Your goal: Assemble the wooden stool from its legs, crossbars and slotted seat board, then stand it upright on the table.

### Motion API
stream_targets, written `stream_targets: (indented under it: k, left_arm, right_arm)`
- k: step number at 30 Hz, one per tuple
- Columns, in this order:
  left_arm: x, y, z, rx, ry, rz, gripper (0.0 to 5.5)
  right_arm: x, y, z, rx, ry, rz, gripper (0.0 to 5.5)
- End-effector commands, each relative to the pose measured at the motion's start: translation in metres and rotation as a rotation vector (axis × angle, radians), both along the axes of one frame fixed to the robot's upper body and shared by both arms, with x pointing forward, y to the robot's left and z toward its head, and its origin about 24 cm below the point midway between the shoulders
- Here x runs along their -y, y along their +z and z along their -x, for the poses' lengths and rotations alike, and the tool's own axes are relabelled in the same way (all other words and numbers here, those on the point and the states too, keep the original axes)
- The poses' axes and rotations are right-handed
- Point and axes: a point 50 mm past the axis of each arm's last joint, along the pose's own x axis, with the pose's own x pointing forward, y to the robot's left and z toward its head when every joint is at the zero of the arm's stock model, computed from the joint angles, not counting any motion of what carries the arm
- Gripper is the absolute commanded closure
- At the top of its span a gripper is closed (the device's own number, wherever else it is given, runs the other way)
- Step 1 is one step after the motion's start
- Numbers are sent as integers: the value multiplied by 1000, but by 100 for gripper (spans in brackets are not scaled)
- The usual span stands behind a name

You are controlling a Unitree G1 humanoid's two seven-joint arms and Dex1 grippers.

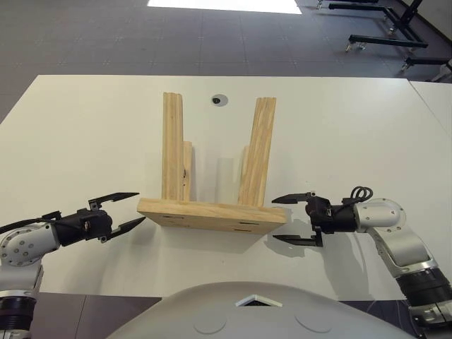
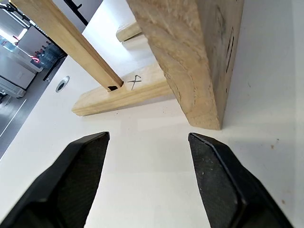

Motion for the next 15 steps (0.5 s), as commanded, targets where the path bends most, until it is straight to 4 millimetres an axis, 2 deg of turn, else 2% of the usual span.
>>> stream_targets:
  k: [1, 6, 12, 15]
  left_arm:
    - [18, 2, -3, -76, -42, 99, 243]
    - [31, 2, -8, -133, -81, 146, 243]
    - [11, -3, 6, -197, -145, -46, 243]
    - [14, -4, 15, -254, -211, -77, 243]
  right_arm:
    - [-4, 5, -6, 8, 3, -13, 109]
    - [-7, 4, -6, -10, 6, -18, 109]
    - [-1, 5, -4, -17, -2, 0, 109]
    - [-2, 4, 0, -38, -11, -9, 109]
